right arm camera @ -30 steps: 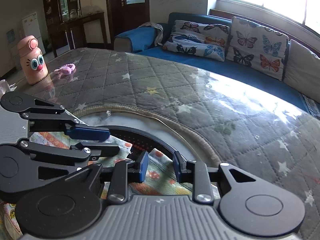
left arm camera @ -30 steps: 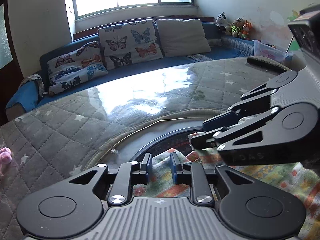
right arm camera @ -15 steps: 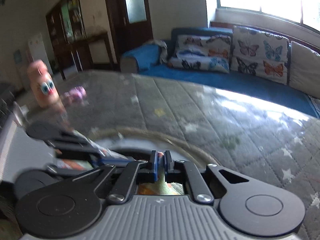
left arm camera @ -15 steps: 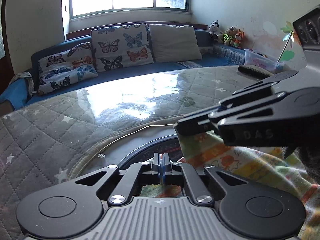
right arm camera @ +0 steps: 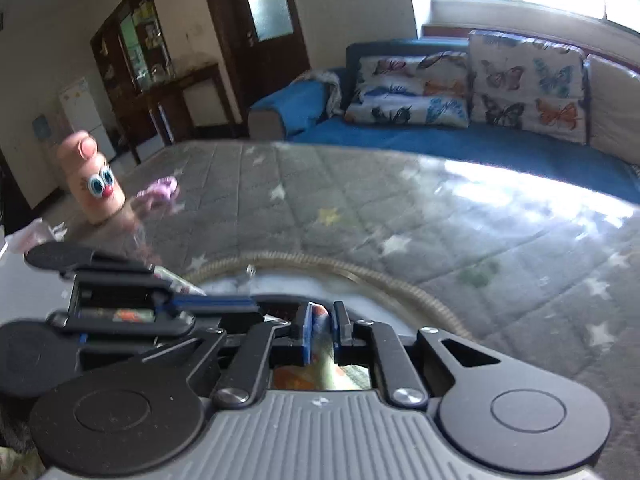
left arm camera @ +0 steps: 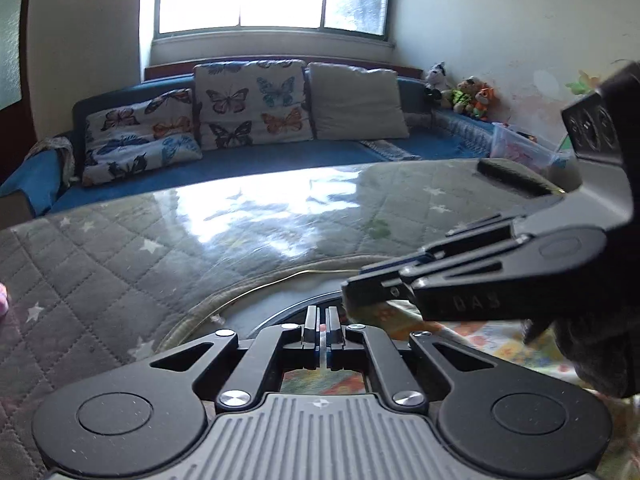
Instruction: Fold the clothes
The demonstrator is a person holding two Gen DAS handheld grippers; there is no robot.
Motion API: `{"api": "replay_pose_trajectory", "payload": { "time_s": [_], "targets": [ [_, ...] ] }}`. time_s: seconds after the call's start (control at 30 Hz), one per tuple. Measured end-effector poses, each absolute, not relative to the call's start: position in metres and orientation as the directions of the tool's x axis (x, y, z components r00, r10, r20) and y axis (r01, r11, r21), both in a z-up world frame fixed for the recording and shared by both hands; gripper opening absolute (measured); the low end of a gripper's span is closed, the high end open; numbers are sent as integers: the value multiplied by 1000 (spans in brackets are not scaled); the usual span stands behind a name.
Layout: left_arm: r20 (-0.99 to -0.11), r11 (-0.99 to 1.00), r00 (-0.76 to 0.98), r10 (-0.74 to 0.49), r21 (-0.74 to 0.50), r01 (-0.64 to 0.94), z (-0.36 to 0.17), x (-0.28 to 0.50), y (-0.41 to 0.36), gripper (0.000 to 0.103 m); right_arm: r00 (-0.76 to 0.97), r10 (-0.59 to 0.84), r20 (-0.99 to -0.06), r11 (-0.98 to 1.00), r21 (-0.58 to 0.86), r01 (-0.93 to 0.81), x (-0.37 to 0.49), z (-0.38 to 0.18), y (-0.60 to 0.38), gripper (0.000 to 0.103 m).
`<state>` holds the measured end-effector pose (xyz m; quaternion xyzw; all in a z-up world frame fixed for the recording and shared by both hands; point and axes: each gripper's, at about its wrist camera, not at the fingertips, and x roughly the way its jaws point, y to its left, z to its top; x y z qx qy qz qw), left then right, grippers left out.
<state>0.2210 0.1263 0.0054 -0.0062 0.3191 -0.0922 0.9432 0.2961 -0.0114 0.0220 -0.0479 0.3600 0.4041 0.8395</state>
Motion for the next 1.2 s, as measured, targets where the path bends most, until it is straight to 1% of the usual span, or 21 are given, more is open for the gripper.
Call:
{"api": "replay_pose_trajectory", "payload": {
  "time_s": [0.13, 0.23, 0.3, 0.37, 0.53, 0.63, 0.7, 0.73, 0.77, 0.8, 0.87, 0.97, 1.03, 1.07, 1.13, 1.2],
  "targets": [
    [-598, 971, 771, -218, -57, 230, 6, 214, 106, 3, 458, 616, -641, 701, 182, -689, 291, 37, -33, 12],
    [-619, 967, 754, -221, -38, 252, -2, 213, 95, 3, 511, 551, -660, 745, 112, -658, 288, 39, -52, 13],
    [-632, 966, 744, -216, -29, 256, -9, 212, 92, 3, 554, 479, -681, 786, 51, -616, 287, 36, -69, 14],
    [-643, 967, 736, -210, -24, 255, -15, 210, 93, 3, 579, 431, -692, 816, 26, -577, 286, 29, -82, 15],
    [-648, 968, 734, -201, -17, 250, -21, 209, 92, 3, 567, 411, -714, 844, 64, -532, 287, 14, -101, 16],
    [-649, 969, 735, -197, -14, 246, -20, 209, 92, 3, 575, 429, -696, 850, 95, -519, 285, 15, -107, 17],
    [-648, 969, 736, -193, -9, 246, -20, 208, 92, 3, 571, 437, -696, 850, 111, -515, 284, 14, -109, 24],
    [-648, 969, 738, -191, -5, 246, -20, 208, 91, 3, 570, 433, -698, 851, 109, -514, 283, 13, -109, 25],
    [-647, 969, 739, -188, -1, 246, -20, 207, 91, 3, 574, 420, -703, 854, 93, -512, 283, 12, -108, 24],
    [-646, 969, 741, -184, 5, 245, -21, 207, 90, 3, 578, 408, -707, 856, 76, -511, 283, 11, -107, 13],
    [-644, 969, 745, -175, 22, 248, -21, 205, 88, 3, 601, 386, -700, 861, 39, -507, 282, 11, -104, 4],
    [-640, 966, 750, -167, 44, 253, -22, 203, 86, 3, 655, 344, -673, 875, -22, -483, 280, 12, -103, 3],
    [-640, 966, 751, -163, 52, 254, -22, 203, 84, 4, 644, 341, -685, 874, -22, -486, 285, 8, -104, 3],
    [-640, 966, 752, -159, 56, 253, -22, 203, 84, 5, 639, 343, -688, 873, -17, -487, 287, 6, -105, 4],
    [-644, 968, 750, -150, 59, 244, -21, 202, 84, 6, 648, 334, -685, 877, -25, -479, 287, 11, -107, 8],
    [-646, 969, 750, -145, 61, 239, -17, 199, 83, 6, 637, 362, -681, 871, 4, -491, 282, 19, -111, 10]
  ]
}}
